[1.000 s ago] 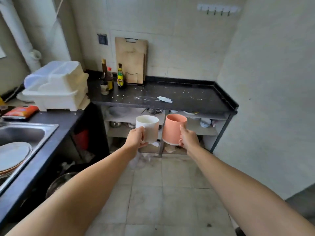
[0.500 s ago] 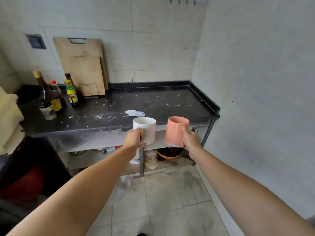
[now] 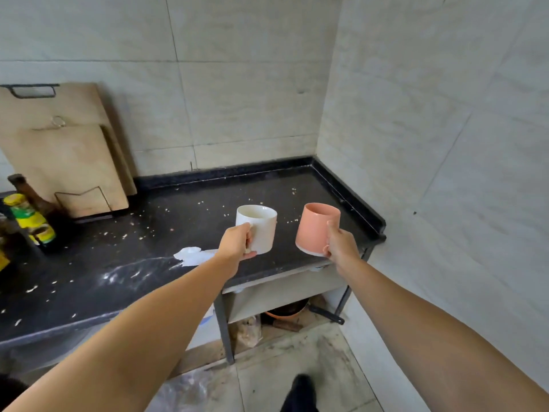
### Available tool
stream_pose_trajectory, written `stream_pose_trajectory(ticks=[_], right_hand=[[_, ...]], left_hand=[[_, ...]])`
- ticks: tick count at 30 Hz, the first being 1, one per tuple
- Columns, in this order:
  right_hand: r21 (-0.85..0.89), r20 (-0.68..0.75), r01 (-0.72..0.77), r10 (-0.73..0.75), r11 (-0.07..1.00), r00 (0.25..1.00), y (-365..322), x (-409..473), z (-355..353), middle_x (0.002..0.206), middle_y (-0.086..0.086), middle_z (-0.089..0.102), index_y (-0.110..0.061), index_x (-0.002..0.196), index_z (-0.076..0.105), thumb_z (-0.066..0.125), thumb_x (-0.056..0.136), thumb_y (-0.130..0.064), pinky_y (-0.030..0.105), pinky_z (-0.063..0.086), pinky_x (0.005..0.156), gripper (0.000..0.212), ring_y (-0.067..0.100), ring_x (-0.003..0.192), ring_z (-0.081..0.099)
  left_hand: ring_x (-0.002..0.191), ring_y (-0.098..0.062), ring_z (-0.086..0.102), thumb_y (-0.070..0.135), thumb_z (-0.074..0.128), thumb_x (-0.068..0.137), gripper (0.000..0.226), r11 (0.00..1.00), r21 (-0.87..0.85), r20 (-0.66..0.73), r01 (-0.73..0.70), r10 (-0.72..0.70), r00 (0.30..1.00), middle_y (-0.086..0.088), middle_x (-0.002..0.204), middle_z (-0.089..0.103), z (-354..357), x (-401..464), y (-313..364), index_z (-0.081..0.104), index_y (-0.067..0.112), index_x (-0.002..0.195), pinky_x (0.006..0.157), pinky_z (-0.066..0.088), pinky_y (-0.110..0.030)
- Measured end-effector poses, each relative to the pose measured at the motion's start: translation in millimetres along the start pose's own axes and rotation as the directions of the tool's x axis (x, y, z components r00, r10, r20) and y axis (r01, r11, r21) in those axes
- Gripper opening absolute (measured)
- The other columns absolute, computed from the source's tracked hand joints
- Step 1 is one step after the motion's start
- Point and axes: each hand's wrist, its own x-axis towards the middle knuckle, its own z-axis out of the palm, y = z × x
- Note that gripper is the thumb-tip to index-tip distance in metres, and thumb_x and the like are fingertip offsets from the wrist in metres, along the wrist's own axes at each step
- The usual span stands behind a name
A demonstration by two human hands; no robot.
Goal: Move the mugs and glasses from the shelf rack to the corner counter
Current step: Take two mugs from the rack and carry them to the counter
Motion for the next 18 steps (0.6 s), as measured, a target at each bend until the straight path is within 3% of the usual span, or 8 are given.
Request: stream_pose_trajectory(ticks=[4, 8, 11, 14, 18], right_hand=[[0.018, 0.013, -0.014, 0.014, 1.0, 1.0, -18.8, 91.0, 12.0, 0.076, 0.0, 0.048, -0.004, 0.125, 0.055, 0.04, 0.096, -0.051, 0.025, 0.04, 0.052, 0.057, 0.014, 0.062, 0.046], [-0.069, 0.052, -0.024, 0.027, 0.997, 0.998, -50.5, 201.9, 19.8, 0.09, 0.007, 0.052, -0.006, 0.128, 0.054, 0.038, 0.095, -0.054, 0.028, 0.044, 0.059, 0.06, 0.015, 0.064, 0.047], [-0.11, 0.056, -0.035, 0.042, 0.993, 0.998, -67.4, 259.1, 21.9, 0.081, 0.003, 0.05, -0.007, 0.128, 0.054, 0.038, 0.095, -0.056, 0.027, 0.045, 0.059, 0.06, 0.014, 0.064, 0.048], [-0.153, 0.066, -0.051, 0.062, 0.987, 0.996, -83.5, 327.9, 26.3, 0.092, 0.006, 0.054, -0.008, 0.131, 0.052, 0.036, 0.095, -0.057, 0.027, 0.047, 0.059, 0.062, 0.017, 0.071, 0.052], [-0.133, 0.08, -0.146, 0.158, 0.98, 0.984, -90.4, 393.7, 41.4, 0.117, 0.009, 0.058, -0.015, 0.135, 0.047, 0.036, 0.096, -0.057, 0.034, 0.05, 0.083, 0.059, 0.025, 0.099, 0.058]], left_hand=[[0.098, -0.022, 0.053, 0.019, 0.039, 0.094, 0.045, 1.0, 0.02, 0.023, 0.003, -0.003, 1.0, -0.01, 0.108, 0.05, 36.1, 86.6, 15.0, 0.047, -0.005, 0.131, 0.073, 0.057, -0.033], [0.089, -0.021, 0.052, 0.02, 0.04, 0.089, 0.02, 1.0, 0.004, -0.017, 0.03, -0.03, 0.999, -0.009, 0.093, 0.048, 84.4, 186.6, 40.3, 0.052, 0.003, 0.089, 0.069, 0.057, -0.033], [0.092, -0.023, 0.052, 0.02, 0.042, 0.089, 0.024, 0.998, -0.021, -0.063, 0.064, -0.065, 0.996, -0.007, 0.089, 0.047, 110.5, 231.2, 57.9, 0.046, 0.014, 0.067, 0.079, 0.058, -0.036], [0.095, -0.023, 0.052, 0.019, 0.041, 0.092, 0.021, 0.994, -0.053, -0.097, 0.1, -0.104, 0.99, -0.006, 0.09, 0.048, 142.0, 285.6, 72.3, 0.049, 0.011, 0.073, 0.083, 0.057, -0.038], [0.097, -0.023, 0.053, 0.02, 0.04, 0.096, 0.023, 0.987, -0.029, -0.133, 0.158, -0.161, 0.978, -0.007, 0.092, 0.05, 168.5, 344.5, 79.3, 0.056, 0.004, 0.101, 0.091, 0.055, -0.041]])
